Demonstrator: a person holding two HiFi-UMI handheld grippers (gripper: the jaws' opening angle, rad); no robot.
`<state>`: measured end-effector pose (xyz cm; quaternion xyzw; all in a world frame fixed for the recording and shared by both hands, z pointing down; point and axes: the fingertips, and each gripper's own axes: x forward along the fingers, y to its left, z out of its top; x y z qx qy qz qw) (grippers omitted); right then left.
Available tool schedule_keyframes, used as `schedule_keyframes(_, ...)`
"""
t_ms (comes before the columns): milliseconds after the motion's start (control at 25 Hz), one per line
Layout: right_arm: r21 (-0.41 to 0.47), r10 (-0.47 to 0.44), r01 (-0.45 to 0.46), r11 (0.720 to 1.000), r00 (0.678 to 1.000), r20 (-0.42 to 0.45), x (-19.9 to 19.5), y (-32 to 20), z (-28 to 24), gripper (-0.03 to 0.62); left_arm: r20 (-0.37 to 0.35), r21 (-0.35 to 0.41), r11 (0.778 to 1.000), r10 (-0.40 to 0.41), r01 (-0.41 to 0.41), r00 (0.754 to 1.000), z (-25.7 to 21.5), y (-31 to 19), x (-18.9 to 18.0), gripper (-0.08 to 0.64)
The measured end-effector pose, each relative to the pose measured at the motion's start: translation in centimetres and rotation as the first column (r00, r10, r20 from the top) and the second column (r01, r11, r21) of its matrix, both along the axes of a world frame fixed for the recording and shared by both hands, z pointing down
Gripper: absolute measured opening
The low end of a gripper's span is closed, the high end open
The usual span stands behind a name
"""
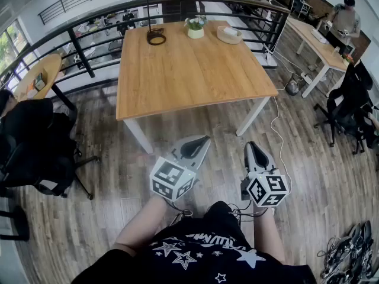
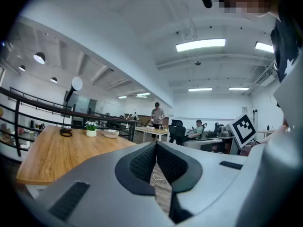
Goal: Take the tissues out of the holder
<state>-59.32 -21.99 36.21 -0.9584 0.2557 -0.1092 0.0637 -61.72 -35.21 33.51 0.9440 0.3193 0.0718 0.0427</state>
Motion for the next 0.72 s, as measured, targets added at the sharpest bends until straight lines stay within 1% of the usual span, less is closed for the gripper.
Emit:
schedule_keyframes(200,-0.004,0.012,-0.012,1.000,1.000,-0.011,-1.0,-0.5,-0.4,0.041,-0.007,-0.003,1.000,0.010,-0.010,1.000,-0.4,-0.7,-0.9,0.015)
schedule_keyframes(440,0.001,0.027,-0.027,1.000,1.000,-0.003,-1.7,0.2,-0.4,0.041,-0.010,0.017,0.999,0.031,-0.031,0.999,-0.5,-0.1,-1.8,0.015)
schedule_keyframes(720,0.001,0.021,-0.021,1.000,1.000,-0.003,-1.9,0.6,-0.8,0.041,-0.007,0.014,0.999,0.036,-0.036,0.999,-0.9,0.4,-2.0,0.015)
